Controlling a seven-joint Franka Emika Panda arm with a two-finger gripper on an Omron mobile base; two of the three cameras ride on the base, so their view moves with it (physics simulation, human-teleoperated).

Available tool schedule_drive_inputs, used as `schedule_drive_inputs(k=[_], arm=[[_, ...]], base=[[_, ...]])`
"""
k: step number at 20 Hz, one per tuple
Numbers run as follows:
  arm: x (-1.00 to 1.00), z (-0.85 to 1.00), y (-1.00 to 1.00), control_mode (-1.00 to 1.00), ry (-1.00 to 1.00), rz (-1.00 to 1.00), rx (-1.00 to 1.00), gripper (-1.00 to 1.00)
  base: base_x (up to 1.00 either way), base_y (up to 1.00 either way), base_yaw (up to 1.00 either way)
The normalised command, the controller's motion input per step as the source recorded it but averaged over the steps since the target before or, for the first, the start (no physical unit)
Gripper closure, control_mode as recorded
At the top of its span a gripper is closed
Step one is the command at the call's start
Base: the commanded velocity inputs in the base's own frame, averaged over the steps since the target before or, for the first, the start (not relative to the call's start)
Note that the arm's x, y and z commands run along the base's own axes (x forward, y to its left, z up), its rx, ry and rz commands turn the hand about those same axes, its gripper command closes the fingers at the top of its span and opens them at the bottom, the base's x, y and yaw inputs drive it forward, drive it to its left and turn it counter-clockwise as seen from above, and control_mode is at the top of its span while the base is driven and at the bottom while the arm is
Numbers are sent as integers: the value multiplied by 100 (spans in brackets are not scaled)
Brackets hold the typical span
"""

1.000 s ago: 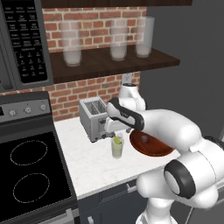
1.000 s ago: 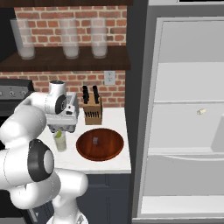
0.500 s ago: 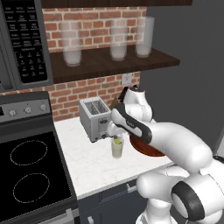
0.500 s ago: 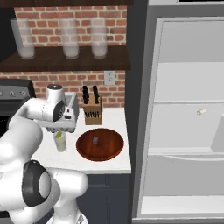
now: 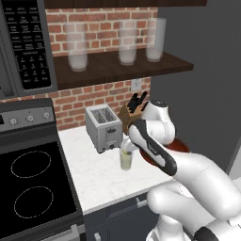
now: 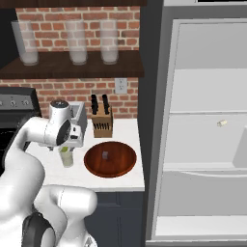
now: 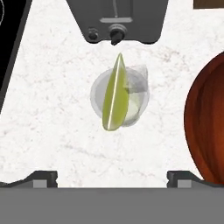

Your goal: Grab a lemon wedge from the fridge and one ice cube from the ice bowl, and put them in the glass of lemonade.

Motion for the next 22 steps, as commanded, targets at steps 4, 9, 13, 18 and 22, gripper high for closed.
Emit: schedule_drive_inputs(k=[4,9,13,18,22], arm=[[-62,0,-26,-100,-12,-3,7,-100],[-71,6,-25,-100,-8,-1,8,-100],[-86,28,-25,-100,-9,0,10,-100],[-43,52,-25,-100,-5,0,13,-100],[-24,96,-23,-100,-7,0,29,-100]], base=[[0,0,0],[0,0,0],[0,0,0],[0,0,0],[0,0,0]])
